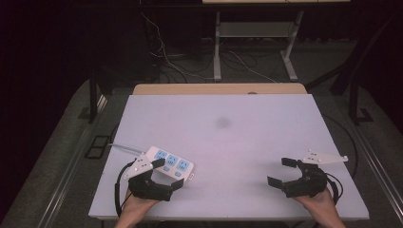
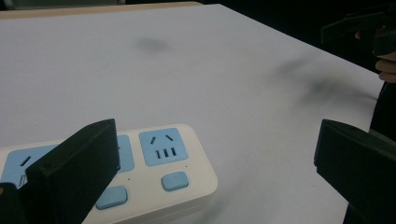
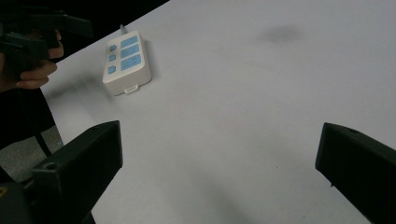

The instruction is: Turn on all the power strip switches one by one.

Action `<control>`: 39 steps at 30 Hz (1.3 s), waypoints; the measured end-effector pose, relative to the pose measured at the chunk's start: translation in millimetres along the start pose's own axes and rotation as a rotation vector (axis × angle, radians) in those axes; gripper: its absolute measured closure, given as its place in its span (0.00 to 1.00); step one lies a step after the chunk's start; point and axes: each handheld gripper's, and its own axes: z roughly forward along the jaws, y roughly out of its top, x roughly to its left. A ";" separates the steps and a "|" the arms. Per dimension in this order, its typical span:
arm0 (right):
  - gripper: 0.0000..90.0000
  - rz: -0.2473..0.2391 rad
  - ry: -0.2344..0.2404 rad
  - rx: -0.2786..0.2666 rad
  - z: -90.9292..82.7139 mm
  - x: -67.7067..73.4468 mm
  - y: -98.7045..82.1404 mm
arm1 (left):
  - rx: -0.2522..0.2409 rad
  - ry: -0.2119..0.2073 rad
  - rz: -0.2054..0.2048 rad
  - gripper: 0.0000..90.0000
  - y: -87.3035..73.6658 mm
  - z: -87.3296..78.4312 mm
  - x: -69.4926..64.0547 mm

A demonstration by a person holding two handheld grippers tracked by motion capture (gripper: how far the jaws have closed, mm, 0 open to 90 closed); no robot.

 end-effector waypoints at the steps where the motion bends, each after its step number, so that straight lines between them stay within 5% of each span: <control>1: 0.01 0.001 0.001 0.002 0.2 0.2 -0.1 | 0.001 0.001 -0.002 0.00 0.0 -0.3 0.4; 27: 0.01 0.001 -0.002 0.025 -0.1 -1.3 -4.5 | -0.008 0.020 -0.009 0.00 8.7 -5.4 -1.5; 39: 0.01 0.004 -0.003 0.031 -0.6 -2.5 -5.3 | 0.056 0.007 -0.002 0.00 20.8 -4.9 -1.4</control>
